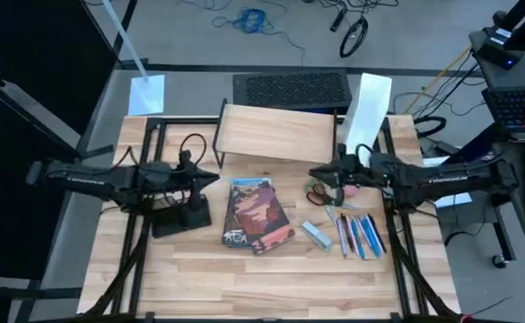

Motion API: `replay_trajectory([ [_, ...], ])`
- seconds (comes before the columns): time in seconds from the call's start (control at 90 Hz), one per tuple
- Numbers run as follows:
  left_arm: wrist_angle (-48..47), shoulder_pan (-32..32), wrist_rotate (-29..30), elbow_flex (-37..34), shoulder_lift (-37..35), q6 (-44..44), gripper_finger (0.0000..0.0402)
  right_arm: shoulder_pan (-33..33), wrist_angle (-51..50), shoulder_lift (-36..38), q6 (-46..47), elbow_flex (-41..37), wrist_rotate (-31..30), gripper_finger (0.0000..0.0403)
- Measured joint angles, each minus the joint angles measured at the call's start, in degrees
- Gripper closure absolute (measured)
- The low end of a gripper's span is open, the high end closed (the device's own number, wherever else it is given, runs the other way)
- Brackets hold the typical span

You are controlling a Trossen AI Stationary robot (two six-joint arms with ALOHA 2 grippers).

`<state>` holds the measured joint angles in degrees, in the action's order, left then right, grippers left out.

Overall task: Stock shelves
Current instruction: Return to Home Position

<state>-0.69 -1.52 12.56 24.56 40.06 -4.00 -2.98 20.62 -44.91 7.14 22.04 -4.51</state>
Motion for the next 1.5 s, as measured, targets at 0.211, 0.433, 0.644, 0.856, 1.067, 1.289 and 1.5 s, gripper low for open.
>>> replay_trajectory([
  [0.211, -5.71, -0.04, -1.01, -0.02, -2.93, 1.56, 0.039, -0.05, -0.46, 8.53, 0.84, -8.88, -0.33, 0.0401],
  [0.433, -6.47, -0.6, 2.53, -3.02, -4.53, -4.6, 0.0389, 0.15, 0.87, 10.35, 7.52, -11.69, -0.02, 0.0399],
  [0.644, 3.07, -1.96, -1.54, -9.16, -9.47, -2.64, 0.0389, 2.22, 4.99, 10.46, 1.51, -12.8, 0.19, 0.0399],
  [0.856, 2.38, -2.01, -6.45, -11.54, -16.04, 1.56, 0.0389, 4.75, 10.98, 12.38, 0.04, -16.47, 0.33, 0.0399],
  [1.067, 3.31, -1.97, -8.04, -16.58, -22.03, 1.78, 0.0389, 5.79, 14.95, 14.61, 1.18, -21.37, -0.18, 0.0399],
  [1.289, 1.82, -1.95, -7.81, -19.44, -28.04, 1.43, 0.0389, 5.77, 14.11, 15.37, -0.6, -21.33, -0.07, 0.0399],
  [1.5, 0.91, -1.95, -7.55, -21.1, -33.35, 1.28, 0.0389, 5.68, 9.88, 18.6, -1.19, -21.33, -3.09, 0.0399],
])
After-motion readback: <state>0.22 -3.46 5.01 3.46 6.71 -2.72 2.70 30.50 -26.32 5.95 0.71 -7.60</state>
